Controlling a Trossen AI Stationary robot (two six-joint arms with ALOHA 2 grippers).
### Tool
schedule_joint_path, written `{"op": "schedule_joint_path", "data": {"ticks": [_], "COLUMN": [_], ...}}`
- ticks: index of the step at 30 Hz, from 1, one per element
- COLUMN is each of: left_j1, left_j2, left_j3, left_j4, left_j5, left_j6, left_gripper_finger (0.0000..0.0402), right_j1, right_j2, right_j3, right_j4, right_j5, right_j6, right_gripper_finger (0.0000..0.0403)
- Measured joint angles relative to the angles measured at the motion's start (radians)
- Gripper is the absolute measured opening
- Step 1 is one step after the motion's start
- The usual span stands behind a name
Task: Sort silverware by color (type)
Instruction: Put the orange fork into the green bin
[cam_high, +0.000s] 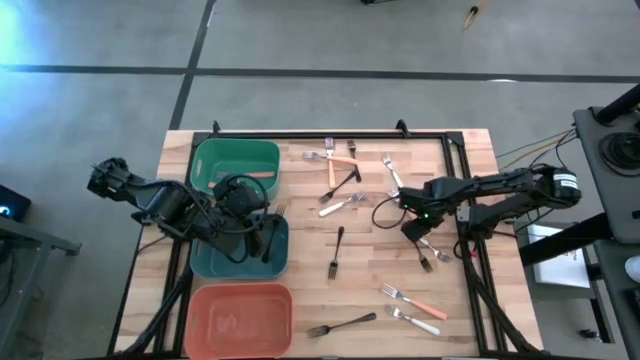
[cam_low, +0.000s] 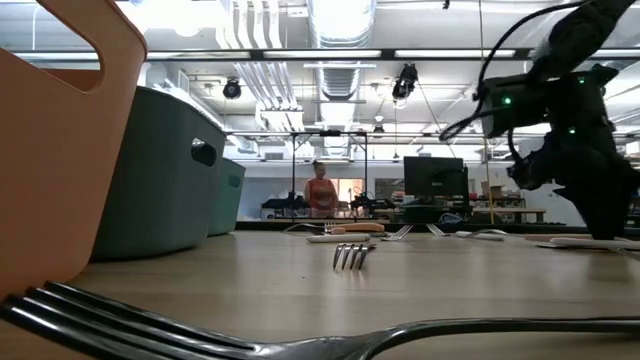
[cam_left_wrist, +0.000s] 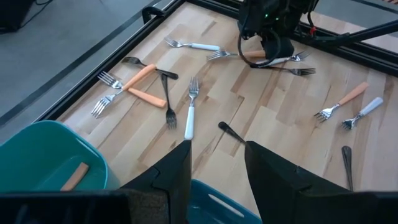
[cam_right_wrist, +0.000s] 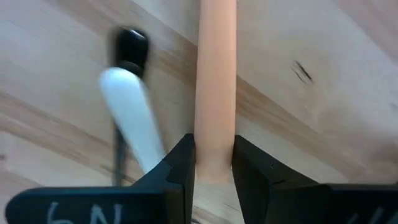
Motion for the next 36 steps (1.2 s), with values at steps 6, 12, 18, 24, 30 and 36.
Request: {"op": "schedule_joint_path", "data": {"ticks": [6,12,18,24,30,36], "left_j1": [0.0,0.001,0.044,0.129,0.204,0.295], "left_j2": [0.0,0.003,0.003,0.004,0.004,0.0], "left_j3": [-0.001,-0.049,-0.183,-0.337,-0.496,-0.584], "left_j4": [-0.002,0.009,0.129,0.499,1.089,1.293], "left_j5": [-0.007,-0.208,-0.399,-0.412,-0.196,-0.186], "left_j6": [-0.026,-0.12,-0.259,-0.194,0.175,0.26], "left_gripper_finger": [0.0132,0.0132,0.0132,0.0132,0.0132,0.0132], "right_j1": [0.0,0.0,0.0,0.0,0.0,0.0], "right_j2": [-0.072,-0.094,-0.057,0.039,0.161,0.248], "right_j3": [0.146,0.298,0.442,0.585,0.717,0.827], "right_j4": [0.053,0.24,0.369,0.366,0.371,0.376], "right_j5": [-0.01,-0.005,0.068,0.194,0.25,0.249], "right_j6": [-0.078,-0.173,-0.308,-0.493,-0.626,-0.677], "right_gripper_finger": [0.0071,0.0071,0.0071,0.0071,0.0071,0.0071]}}
